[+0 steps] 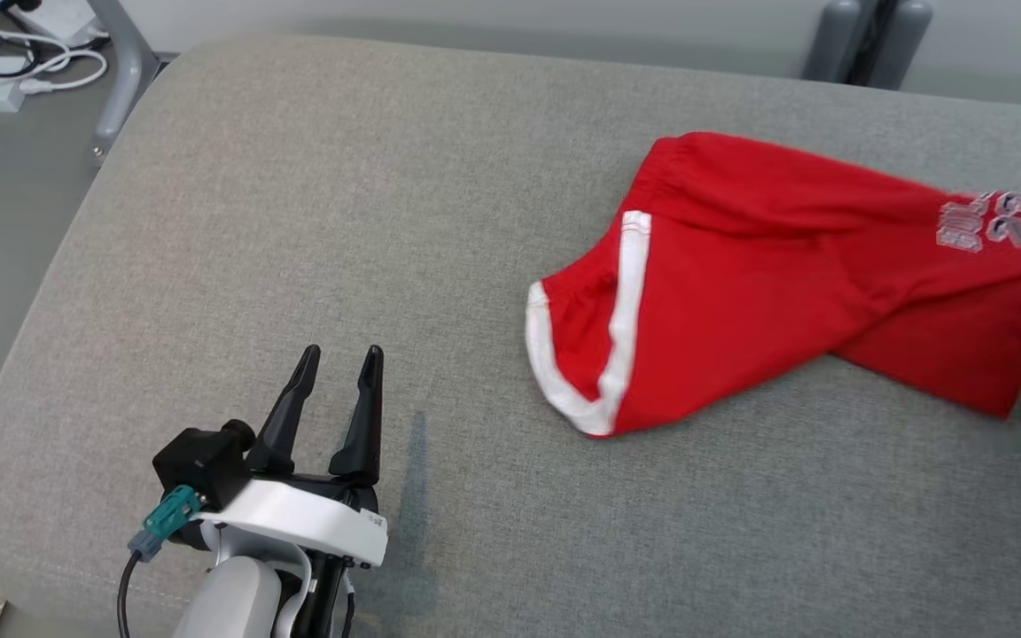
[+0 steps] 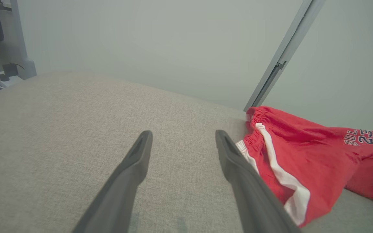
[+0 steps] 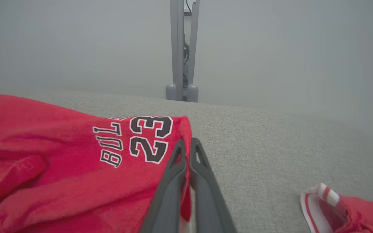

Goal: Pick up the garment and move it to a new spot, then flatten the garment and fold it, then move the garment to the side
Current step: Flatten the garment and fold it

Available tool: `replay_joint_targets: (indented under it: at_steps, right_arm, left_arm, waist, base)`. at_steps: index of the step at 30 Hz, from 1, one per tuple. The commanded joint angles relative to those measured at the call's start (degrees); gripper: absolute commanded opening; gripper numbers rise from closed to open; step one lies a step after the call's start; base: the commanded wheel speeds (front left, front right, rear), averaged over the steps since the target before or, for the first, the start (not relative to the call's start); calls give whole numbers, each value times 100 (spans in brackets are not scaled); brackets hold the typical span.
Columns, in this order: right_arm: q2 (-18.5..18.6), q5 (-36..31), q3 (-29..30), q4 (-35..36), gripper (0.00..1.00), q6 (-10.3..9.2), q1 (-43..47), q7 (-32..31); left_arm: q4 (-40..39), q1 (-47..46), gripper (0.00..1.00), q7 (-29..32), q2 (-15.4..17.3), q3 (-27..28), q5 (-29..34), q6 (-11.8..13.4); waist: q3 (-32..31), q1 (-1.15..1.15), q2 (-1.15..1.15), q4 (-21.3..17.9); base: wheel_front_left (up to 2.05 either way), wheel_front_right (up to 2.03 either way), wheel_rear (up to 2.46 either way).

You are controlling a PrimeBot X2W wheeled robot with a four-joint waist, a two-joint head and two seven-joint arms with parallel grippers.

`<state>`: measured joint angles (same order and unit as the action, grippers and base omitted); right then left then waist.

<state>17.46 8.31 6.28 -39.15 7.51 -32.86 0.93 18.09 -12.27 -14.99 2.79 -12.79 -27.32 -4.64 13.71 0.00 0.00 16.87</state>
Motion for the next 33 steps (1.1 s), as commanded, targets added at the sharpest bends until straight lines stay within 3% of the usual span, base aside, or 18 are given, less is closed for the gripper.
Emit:
replay_joint_targets:
  at_steps: [1, 3, 4, 10, 15, 22, 33]
  right_arm:
    - [83, -70, 75, -132, 0, -5, -189, 14]
    - [226, -247, 212, -410, 3, -5, -393, 92]
    - [284, -364, 285, -556, 100, -5, -506, 138]
    - [-1, -837, 300, -1050, 100, -4, -838, 610]
    - [-585, -666, -133, -1041, 100, -4, -625, 1071]
    - [-1127, -127, -961, -284, 100, -5, 199, 1336]
    - [-1374, 71, -1515, 871, 100, -5, 1490, 1192]
  left_arm:
    - [6, -108, 100, -20, 26, -4, 2, 3]
    - [29, -135, 100, -20, 25, -23, 34, 2]
    - [42, -146, 100, -20, 23, -36, 60, -1]
    - [114, -81, 100, -19, 25, 24, 100, 9]
    - [112, 33, 100, -19, 25, 111, 151, 19]
    - [38, 188, 100, -19, 25, 228, 205, 29]
    - [-60, 342, 100, -19, 25, 233, 246, -5]
  waist:
    - [71, 0, 0, 43]
    - [105, 0, 0, 64]
    - [114, 0, 0, 79]
    - [-51, 0, 0, 71]
    - [-344, 0, 0, -96]
    - [-683, 0, 0, -397]
    - [-822, 0, 0, -565]
  base:
    - [0, 0, 0]
    - [0, 0, 0]
    - [0, 0, 0]
    - [0, 0, 0]
    - [0, 0, 0]
    - [0, 0, 0]
    - [0, 0, 0]
